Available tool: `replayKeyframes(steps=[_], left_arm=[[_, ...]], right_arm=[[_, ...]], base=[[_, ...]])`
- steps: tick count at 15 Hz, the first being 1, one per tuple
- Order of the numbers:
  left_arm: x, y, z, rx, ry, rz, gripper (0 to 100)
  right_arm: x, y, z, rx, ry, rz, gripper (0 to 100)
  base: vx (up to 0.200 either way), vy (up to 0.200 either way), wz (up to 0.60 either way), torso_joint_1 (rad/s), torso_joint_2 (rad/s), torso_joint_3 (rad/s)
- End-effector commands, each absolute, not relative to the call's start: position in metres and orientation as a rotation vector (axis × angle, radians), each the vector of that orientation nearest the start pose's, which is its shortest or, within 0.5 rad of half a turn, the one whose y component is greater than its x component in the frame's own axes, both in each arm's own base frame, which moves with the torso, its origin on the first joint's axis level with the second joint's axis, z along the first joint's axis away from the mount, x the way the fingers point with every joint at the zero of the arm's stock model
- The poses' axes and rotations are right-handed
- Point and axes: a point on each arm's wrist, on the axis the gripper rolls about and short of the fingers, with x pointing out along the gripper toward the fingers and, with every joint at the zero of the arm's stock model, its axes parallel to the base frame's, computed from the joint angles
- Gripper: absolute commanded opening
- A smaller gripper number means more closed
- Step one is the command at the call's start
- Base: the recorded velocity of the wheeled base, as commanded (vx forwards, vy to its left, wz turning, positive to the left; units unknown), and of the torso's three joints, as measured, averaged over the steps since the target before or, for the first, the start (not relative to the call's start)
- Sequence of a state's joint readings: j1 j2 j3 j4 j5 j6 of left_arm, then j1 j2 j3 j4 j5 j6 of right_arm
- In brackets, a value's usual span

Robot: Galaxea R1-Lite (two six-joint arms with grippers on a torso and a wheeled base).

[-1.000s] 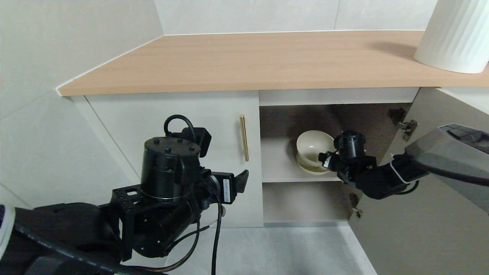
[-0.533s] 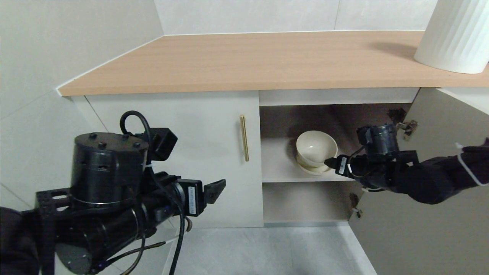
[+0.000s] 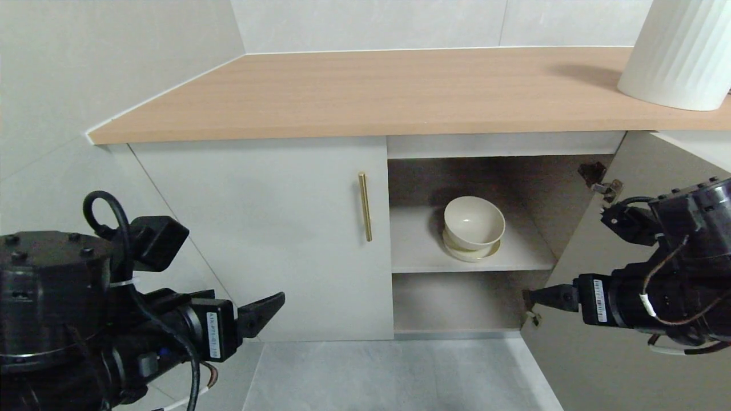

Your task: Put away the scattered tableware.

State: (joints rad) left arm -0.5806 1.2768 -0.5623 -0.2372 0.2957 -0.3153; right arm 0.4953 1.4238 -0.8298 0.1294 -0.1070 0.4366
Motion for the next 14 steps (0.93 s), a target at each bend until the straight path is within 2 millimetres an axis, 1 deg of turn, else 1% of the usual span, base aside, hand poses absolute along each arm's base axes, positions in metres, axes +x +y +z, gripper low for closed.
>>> replayKeyframes(steps=[1,2,10,14], left_arm=[[0.148,-0.088,0.188,-0.119,0.448,-0.205,100],[0.148,-0.088,0.188,-0.119,0.448,-0.205,100],[0.149,-0.088,0.185,-0.112,0.461,-0.202,100],[0.148,-0.088,0.185,-0.112,0.46,-0.203,100]], right_arm=[[0.176,0.098,0.2,0.197,0.73,0.242,100],[0.173,0.1,0.196,0.183,0.743,0.252,100],[0.169,0.099,0.19,0.151,0.759,0.261,100],[0.168,0.099,0.191,0.153,0.752,0.263,100]], base=[[0.0,0.0,0.0,0.0,0.0,0.0],[0.0,0.0,0.0,0.0,0.0,0.0],[0.0,0.0,0.0,0.0,0.0,0.0],[-0.2,0.0,0.0,0.005,0.0,0.005]])
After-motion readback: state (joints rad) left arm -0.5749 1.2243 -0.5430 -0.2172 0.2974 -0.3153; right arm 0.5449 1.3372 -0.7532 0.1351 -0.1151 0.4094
